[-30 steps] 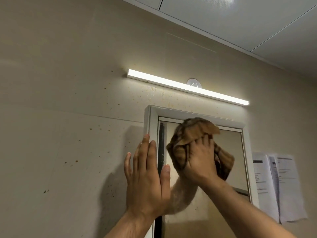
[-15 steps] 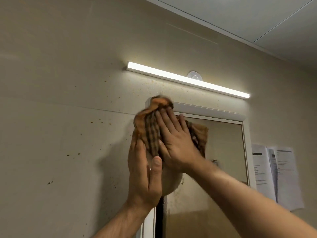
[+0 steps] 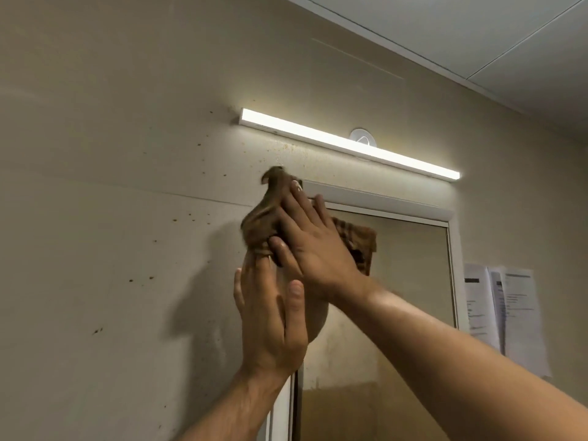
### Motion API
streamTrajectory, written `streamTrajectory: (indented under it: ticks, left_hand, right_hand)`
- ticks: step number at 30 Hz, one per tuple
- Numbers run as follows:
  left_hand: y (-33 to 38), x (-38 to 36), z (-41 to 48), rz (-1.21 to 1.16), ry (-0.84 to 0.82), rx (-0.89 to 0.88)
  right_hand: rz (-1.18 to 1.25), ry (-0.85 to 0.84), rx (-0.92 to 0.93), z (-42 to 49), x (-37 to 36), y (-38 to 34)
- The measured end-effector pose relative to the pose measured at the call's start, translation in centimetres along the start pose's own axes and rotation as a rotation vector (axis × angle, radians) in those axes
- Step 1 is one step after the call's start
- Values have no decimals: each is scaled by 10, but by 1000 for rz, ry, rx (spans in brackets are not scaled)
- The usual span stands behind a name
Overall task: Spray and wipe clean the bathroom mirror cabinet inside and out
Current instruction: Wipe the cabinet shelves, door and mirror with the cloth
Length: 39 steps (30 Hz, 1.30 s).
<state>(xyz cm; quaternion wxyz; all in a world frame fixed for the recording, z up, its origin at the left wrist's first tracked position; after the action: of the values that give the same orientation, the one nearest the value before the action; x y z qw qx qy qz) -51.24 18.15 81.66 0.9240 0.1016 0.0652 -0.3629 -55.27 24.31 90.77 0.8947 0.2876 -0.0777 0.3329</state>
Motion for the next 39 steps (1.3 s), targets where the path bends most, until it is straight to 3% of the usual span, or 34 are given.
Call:
streamTrajectory:
  ticks: [2, 5, 7, 9, 11, 12, 15, 19, 22, 24, 25, 27, 29, 31, 33, 37, 39]
  left_hand:
    - [1, -3, -1, 44, -13, -18]
    - [2, -9, -2, 127, -53, -48]
    - [1, -11, -1, 152, -64, -40]
    - [1, -13, -2, 177, -83, -38]
    - [4, -18, -2, 205, -120, -68]
    - [4, -19, -2, 216, -135, -83]
    - [6, -19, -1, 220, -148, -91]
    - [7, -15, -1, 237, -122, -65]
    - [8, -13, -1, 240, -111, -54]
    - [10, -13, -1, 250, -125, -69]
    - [10, -14, -2, 260, -133, -68]
    - [9, -14, -4, 268, -148, -52]
    - [6, -17, -7, 240, -161, -42]
    - [6, -19, -6, 214, -177, -39]
    - [6, -20, -5, 188, -192, -46]
    - [8, -15, -3, 14, -163, -64]
    - [4, -11, -2, -63, -130, 0]
  right_hand:
    - [-8, -9, 72, -14, 3, 13]
    - [10, 41, -97, -44, 8, 63]
    - [90, 147, -404, -89, 13, 110]
    - [118, 238, -837, -144, 22, 157]
    - [118, 161, -1159, -173, 24, 175]
    - [115, 135, -1213, -168, 26, 173]
    - [75, 122, -991, -107, 31, 131]
    - [48, 124, -310, -56, 4, 30]
    - [193, 207, -12, -71, 8, 21]
    - [213, 233, -68, -96, 12, 59]
    - [235, 269, -216, -113, 18, 92]
    - [203, 311, -703, -163, 24, 175]
    - [45, 191, -1110, -204, 19, 218]
    - [2, 81, -1212, -199, 3, 206]
    - [-18, 117, -1035, -158, 2, 158]
    - [42, 58, -287, -85, -16, 12]
    - [152, -47, -247, -107, -25, -18]
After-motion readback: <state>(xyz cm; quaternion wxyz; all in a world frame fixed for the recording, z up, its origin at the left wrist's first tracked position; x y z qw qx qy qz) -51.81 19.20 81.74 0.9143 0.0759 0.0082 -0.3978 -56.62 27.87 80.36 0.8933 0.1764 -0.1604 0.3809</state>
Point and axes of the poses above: each hand's wrist, its own z-axis towards the middle knuckle, its own x-axis out of the back of the hand, y = z × x, the point moved 9 cm from there along z, towards the middle knuckle, and after that the axes turned 2 degrees about x, right-handed, at the moved point
